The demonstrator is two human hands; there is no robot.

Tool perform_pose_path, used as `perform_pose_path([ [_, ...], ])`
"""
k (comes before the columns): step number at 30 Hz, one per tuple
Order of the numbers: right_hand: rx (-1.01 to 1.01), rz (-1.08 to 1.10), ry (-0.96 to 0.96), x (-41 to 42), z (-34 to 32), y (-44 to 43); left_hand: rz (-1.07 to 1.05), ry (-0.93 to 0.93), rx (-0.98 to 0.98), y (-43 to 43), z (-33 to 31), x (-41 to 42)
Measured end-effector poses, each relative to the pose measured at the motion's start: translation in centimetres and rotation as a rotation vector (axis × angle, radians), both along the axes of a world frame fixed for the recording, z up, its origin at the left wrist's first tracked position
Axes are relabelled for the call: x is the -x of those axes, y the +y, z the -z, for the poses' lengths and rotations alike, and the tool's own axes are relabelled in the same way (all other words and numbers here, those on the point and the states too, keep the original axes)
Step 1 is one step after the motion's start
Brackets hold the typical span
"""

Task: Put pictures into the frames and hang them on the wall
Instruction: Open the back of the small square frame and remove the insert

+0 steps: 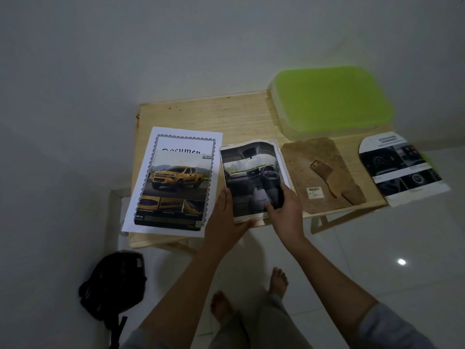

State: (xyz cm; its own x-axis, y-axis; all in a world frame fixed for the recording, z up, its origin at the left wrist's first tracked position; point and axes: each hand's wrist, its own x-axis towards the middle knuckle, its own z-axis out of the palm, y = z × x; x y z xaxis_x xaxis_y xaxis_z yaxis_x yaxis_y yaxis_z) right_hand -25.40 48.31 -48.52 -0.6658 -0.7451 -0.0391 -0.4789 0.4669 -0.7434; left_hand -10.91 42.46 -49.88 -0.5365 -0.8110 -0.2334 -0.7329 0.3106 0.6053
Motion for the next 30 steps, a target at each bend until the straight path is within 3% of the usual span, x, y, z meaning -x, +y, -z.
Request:
perform_pose_path([
  [4, 0.039, 0.092, -0.242, 0.5, -1.2, -0.6, -0.007, 0.0, -0.007, 0.0, 0.0, 0.0],
  [11, -0.094, 0.128, -0.52, 3.8, -2.3, -1.1, -0.031, 0.043, -0.042, 0.2, -0.3, 0.0],
  [19, -0.046, 0.002, -0.516, 6.3, -2.4, -1.2, -0.03, 0.043, -0.05, 0.2, -0.6, 0.1],
  [22, -0.023, -0.037, -0.423, 7.9, -2.7, -0.7, -0.059, 0.044, -0.047, 0.4, -1.1, 0.4],
  [26, -0.02, 0.016, -0.49, 11.4, -2.6, 1.5, -0.096, 0.006, -0.04, 0.7, -1.2, 0.8],
  [30, 0.009, 0.128, -0.432, 14.7, -2.8, 4.2, -0.151, -0.018, -0.034, 1.0, -0.9, 1.2],
])
